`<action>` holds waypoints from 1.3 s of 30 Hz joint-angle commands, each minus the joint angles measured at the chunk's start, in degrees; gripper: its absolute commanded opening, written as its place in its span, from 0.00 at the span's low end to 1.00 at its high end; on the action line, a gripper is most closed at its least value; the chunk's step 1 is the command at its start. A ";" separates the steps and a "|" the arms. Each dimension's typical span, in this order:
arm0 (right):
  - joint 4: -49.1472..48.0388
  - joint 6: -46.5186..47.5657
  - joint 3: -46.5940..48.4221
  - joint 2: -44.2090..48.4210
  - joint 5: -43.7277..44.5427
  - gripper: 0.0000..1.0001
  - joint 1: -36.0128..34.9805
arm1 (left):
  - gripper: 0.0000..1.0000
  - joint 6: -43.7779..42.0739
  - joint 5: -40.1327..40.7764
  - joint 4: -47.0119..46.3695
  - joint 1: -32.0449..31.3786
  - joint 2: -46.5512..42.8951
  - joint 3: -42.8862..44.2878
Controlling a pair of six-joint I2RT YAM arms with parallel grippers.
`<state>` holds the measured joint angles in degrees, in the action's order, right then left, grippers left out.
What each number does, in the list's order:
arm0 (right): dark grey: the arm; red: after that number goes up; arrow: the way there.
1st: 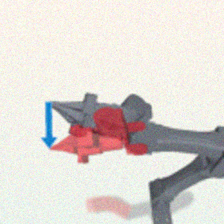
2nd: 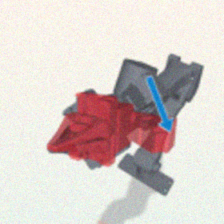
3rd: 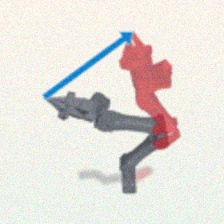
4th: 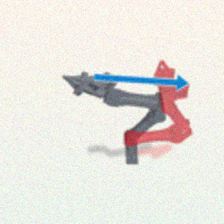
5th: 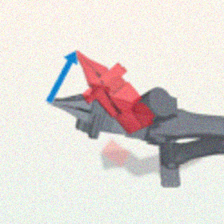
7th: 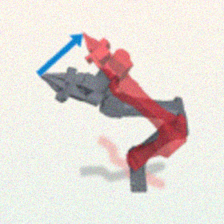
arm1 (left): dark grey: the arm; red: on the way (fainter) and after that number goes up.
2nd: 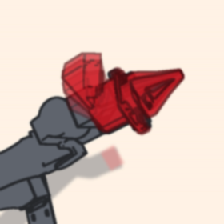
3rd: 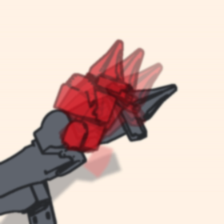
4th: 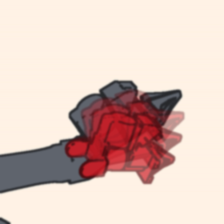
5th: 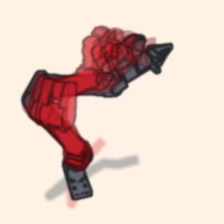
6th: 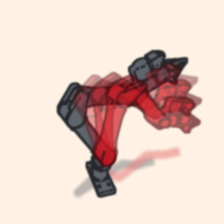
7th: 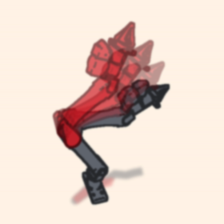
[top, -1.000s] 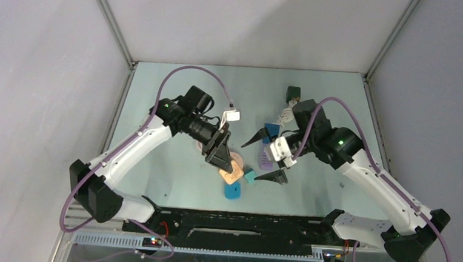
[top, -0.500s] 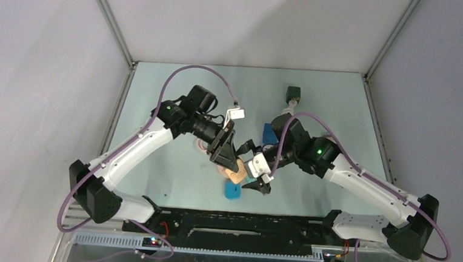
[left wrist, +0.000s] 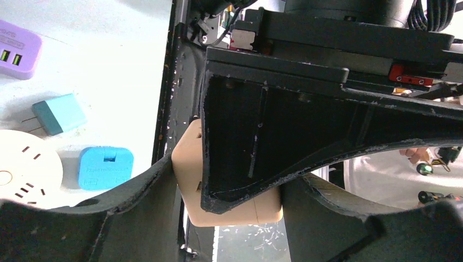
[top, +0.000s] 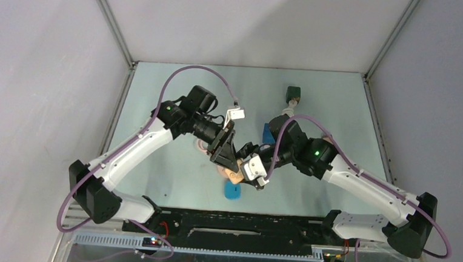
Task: Insert the plug
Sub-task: Pick up the plug from the center of the board.
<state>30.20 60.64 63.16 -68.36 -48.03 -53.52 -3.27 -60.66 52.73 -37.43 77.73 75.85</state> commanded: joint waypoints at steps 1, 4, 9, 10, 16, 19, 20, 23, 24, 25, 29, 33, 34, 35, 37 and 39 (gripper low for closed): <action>-0.65 -1.86 0.19 0.02 3.57 0.00 -0.45 | 0.45 -0.25 2.71 -3.08 -0.34 -2.64 0.17; -2.88 -5.61 0.13 -0.26 6.37 0.00 -0.41 | 0.67 0.56 10.49 -5.34 -0.03 -3.85 0.56; -6.61 -17.31 0.19 -1.29 12.42 0.00 2.02 | 1.00 5.59 29.22 -16.41 1.38 -10.57 -2.41; -6.86 -19.20 0.21 -1.40 12.82 0.00 3.02 | 1.00 6.24 32.68 -19.39 1.58 -11.99 -3.82; -7.36 -27.73 0.04 -1.44 19.21 0.00 9.07 | 1.00 9.91 51.98 -30.46 2.02 -23.19 -12.84; -6.93 -32.19 -0.12 -1.68 24.48 0.00 11.80 | 1.00 11.48 58.05 -31.22 2.45 -26.15 -15.95; -7.02 -34.18 -0.19 -1.92 27.63 0.00 12.30 | 1.00 12.39 59.99 -32.17 2.47 -27.18 -17.03; -6.63 -37.78 -0.33 -2.56 29.95 0.00 14.74 | 1.00 15.31 64.17 -35.68 2.59 -29.59 -20.38; -6.83 -39.89 -0.36 -2.58 30.05 0.00 15.49 | 1.00 15.80 64.32 -36.24 2.54 -30.02 -21.11; -7.39 -42.26 -0.43 -2.67 30.46 0.00 16.53 | 1.00 16.58 64.46 -36.83 2.58 -30.10 -21.66; -8.89 -44.42 -1.82 -2.99 26.13 0.00 19.13 | 1.00 20.00 61.74 -34.68 2.89 -26.51 -20.67; -12.16 -39.87 -6.88 -1.91 22.37 0.00 19.64 | 1.00 24.98 57.37 -34.36 2.90 -21.42 -19.66; -13.57 -39.34 -8.50 -1.63 21.58 0.00 19.90 | 1.00 26.58 55.97 -35.09 2.93 -20.28 -19.87; -14.82 -38.73 -10.06 -1.33 20.61 0.00 20.53 | 1.00 27.79 54.34 -36.14 2.92 -19.09 -20.14; -17.48 -37.99 -12.79 -0.98 18.93 0.00 21.79 | 1.00 30.49 52.24 -37.77 2.91 -16.67 -20.51; -19.94 -37.92 -14.97 -0.90 18.53 0.00 22.90 | 1.00 32.78 50.48 -39.34 2.82 -14.21 -20.81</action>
<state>18.74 21.26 50.76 -71.24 -25.96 -32.71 22.46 -4.91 18.39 -34.79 60.71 54.96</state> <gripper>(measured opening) 0.643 0.996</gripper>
